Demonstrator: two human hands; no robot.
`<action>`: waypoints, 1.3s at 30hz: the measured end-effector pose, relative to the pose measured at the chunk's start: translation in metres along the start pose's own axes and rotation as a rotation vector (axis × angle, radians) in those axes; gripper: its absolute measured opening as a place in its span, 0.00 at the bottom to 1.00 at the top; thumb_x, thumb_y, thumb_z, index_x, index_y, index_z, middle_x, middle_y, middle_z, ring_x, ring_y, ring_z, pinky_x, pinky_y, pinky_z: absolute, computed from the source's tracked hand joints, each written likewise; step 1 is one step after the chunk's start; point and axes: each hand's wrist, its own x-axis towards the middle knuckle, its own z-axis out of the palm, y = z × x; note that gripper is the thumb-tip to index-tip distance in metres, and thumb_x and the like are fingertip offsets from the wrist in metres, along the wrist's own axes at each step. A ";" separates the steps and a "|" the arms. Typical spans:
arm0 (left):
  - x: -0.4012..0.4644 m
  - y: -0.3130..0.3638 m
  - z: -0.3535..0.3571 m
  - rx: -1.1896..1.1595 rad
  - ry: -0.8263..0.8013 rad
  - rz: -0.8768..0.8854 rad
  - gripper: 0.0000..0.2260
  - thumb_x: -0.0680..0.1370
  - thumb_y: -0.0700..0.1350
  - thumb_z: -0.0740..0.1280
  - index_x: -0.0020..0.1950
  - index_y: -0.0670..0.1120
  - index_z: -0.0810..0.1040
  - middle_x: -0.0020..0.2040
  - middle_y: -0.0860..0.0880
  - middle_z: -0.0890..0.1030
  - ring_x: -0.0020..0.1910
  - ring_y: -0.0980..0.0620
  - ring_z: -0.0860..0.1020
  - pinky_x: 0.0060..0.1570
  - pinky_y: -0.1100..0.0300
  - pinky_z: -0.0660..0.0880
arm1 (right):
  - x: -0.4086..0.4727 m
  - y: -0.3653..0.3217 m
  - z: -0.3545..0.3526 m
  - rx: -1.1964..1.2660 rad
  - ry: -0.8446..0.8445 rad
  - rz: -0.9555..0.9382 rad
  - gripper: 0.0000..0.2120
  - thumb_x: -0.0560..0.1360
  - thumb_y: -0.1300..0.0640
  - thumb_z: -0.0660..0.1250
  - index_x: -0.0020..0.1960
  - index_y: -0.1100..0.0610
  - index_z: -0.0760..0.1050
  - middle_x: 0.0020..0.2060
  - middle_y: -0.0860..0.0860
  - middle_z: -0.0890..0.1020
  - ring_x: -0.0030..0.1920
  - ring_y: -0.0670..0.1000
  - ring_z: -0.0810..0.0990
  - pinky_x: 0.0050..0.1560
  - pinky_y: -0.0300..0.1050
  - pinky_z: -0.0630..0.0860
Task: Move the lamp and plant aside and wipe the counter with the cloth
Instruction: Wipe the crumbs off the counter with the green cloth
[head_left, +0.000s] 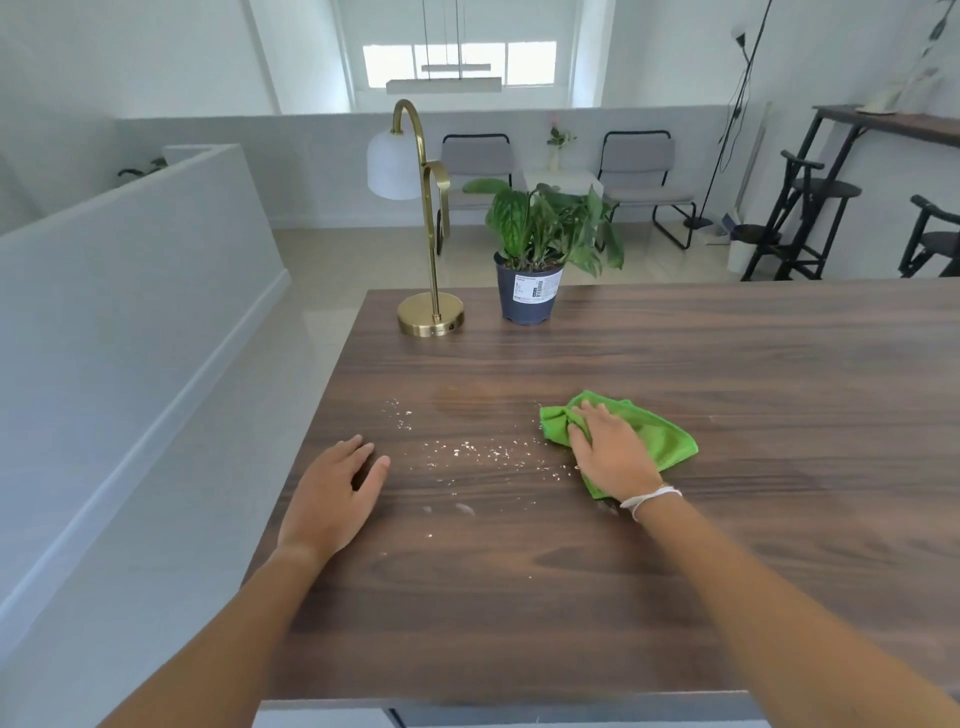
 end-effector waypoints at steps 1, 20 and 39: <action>0.001 0.001 -0.001 -0.005 0.006 -0.004 0.20 0.78 0.53 0.60 0.66 0.44 0.73 0.71 0.48 0.70 0.72 0.51 0.63 0.70 0.57 0.56 | -0.004 -0.007 0.005 0.010 -0.034 -0.074 0.20 0.79 0.55 0.55 0.69 0.60 0.65 0.72 0.56 0.66 0.73 0.55 0.61 0.70 0.46 0.55; 0.003 0.000 0.004 0.053 0.004 -0.020 0.21 0.78 0.54 0.59 0.68 0.46 0.71 0.72 0.50 0.68 0.73 0.53 0.61 0.69 0.59 0.54 | 0.018 0.072 -0.031 -0.113 -0.016 0.019 0.21 0.80 0.51 0.52 0.72 0.52 0.62 0.73 0.50 0.65 0.75 0.59 0.57 0.73 0.52 0.52; 0.004 0.004 0.005 0.017 0.033 -0.031 0.20 0.77 0.55 0.59 0.66 0.48 0.73 0.70 0.52 0.70 0.72 0.55 0.63 0.68 0.61 0.55 | 0.040 0.006 0.000 0.001 -0.143 -0.238 0.20 0.81 0.53 0.51 0.72 0.56 0.62 0.73 0.51 0.64 0.75 0.52 0.57 0.70 0.41 0.51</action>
